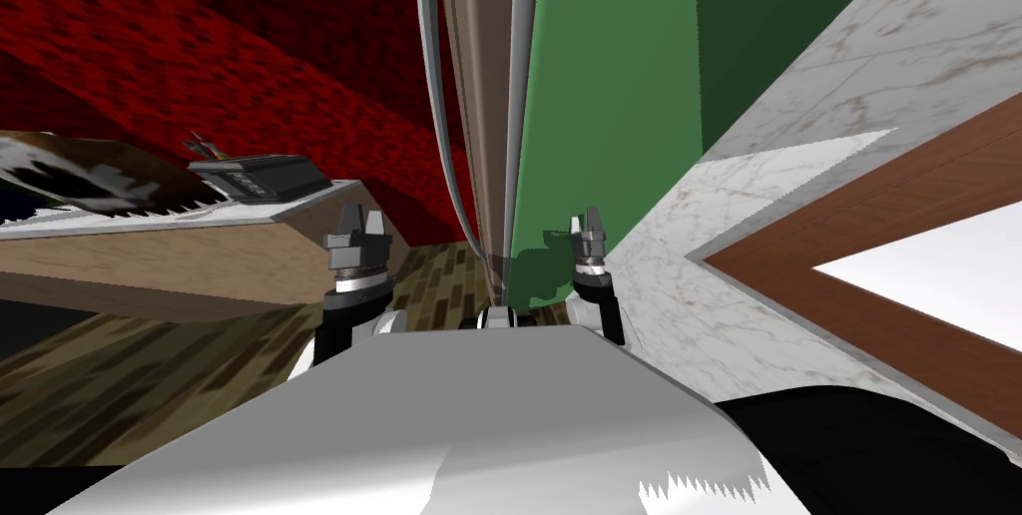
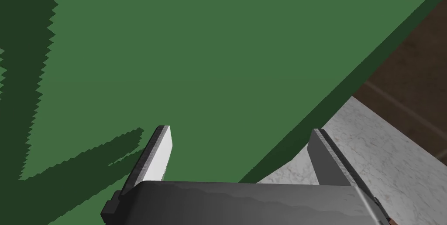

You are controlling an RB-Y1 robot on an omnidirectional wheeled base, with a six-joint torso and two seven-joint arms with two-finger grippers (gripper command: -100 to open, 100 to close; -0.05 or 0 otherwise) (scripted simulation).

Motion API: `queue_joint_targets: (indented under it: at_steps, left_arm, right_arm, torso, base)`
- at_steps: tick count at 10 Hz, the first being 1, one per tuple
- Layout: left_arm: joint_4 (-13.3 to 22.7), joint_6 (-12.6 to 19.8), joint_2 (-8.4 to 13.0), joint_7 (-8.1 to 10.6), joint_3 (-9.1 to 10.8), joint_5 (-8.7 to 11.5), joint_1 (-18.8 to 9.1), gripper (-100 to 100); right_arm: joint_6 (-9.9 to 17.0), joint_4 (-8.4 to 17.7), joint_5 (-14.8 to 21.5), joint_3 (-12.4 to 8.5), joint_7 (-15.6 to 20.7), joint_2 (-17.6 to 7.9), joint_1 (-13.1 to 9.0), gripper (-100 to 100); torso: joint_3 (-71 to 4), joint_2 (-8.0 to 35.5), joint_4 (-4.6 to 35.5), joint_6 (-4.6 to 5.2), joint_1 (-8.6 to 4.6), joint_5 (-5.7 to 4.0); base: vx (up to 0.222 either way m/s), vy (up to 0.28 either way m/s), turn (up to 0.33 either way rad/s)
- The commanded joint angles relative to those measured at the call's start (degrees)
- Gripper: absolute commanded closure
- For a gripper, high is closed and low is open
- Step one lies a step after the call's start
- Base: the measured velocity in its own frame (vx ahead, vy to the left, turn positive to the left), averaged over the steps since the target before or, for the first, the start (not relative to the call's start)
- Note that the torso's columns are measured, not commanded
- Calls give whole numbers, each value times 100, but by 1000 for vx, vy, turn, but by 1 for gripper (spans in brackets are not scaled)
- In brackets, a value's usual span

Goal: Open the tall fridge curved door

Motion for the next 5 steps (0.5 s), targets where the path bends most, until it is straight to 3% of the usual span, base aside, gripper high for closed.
queue_joint_targets:
  at_steps: [1, 5]
  left_arm:
    - [0, 0, 0, 0, 0, 0, 0, 0]
    - [0, 0, 0, 0, 0, 0, 0, 0]
  right_arm:
    - [-93, 132, 42, 28, 353, -94, -40, -100]
    - [-285, 405, 137, 95, 1027, -209, -132, -100]
  torso:
    - [0, -1, 0, 0, 5, 1]
    - [2, 3, 2, 3, 1, 0]
  base:
    - [-4, 38, -41]
    - [-5, 46, -59]
